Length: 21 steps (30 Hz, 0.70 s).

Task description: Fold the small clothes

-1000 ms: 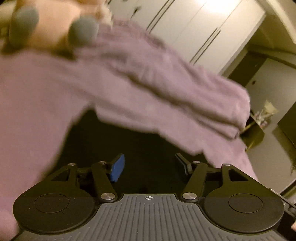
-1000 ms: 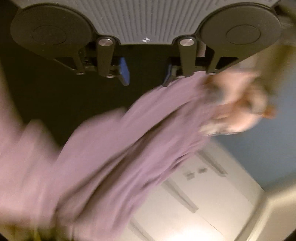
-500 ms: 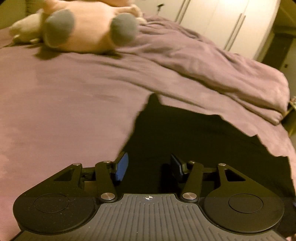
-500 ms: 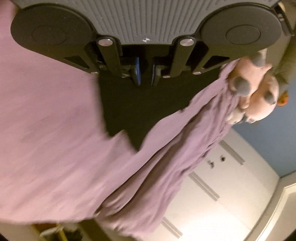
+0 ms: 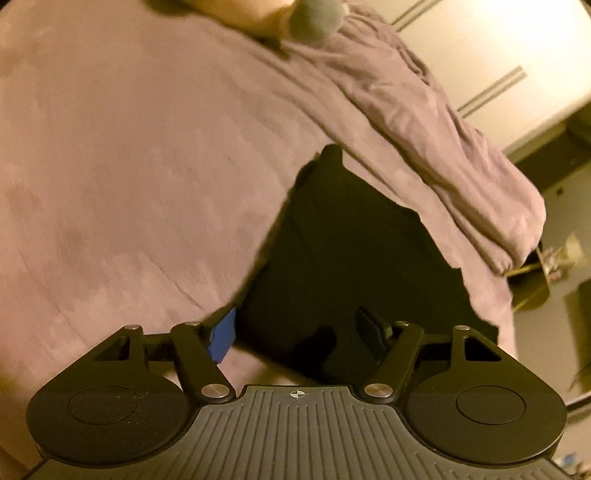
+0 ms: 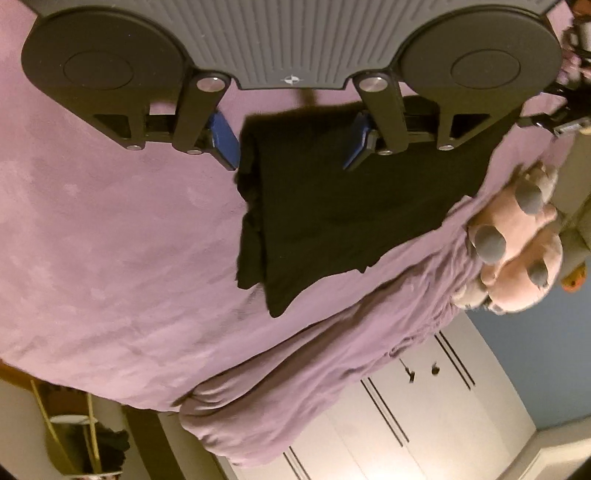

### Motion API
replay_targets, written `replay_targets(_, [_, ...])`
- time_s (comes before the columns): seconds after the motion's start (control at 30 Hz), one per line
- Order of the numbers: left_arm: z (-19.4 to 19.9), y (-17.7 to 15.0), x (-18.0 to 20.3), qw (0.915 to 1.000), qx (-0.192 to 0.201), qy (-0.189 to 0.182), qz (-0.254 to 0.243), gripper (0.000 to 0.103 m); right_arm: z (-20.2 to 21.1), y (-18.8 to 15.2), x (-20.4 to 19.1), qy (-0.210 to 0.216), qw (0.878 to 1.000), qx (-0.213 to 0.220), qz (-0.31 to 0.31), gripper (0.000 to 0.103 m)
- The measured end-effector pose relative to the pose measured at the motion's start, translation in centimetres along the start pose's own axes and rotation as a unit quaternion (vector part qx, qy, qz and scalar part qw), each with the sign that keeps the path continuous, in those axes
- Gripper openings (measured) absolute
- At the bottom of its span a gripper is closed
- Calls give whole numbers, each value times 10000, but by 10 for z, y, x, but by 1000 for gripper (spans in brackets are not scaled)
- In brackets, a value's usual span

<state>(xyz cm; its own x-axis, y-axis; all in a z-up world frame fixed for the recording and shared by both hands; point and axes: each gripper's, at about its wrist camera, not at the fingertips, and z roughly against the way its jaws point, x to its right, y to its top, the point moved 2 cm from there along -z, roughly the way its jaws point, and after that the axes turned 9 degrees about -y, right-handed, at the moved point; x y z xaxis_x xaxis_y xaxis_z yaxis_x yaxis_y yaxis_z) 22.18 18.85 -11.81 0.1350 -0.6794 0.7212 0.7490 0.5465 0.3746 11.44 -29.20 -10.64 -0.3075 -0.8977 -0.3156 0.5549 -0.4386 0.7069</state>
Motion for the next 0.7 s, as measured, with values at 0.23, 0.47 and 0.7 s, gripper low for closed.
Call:
replay_targets(0.23, [-4,4,-1,10000,22,72,54,47,2,6,-18,-231,9981,-227,520,9])
replay_targets(0.47, [11,6,-10,9997,107,219,67,41,6,14,6,-1506,9878,-56,383,1])
replay_targets(0.7, [1,-7,-9,9961,-194,-626,592,65,11,7,-41,-752,9953,110,600,3])
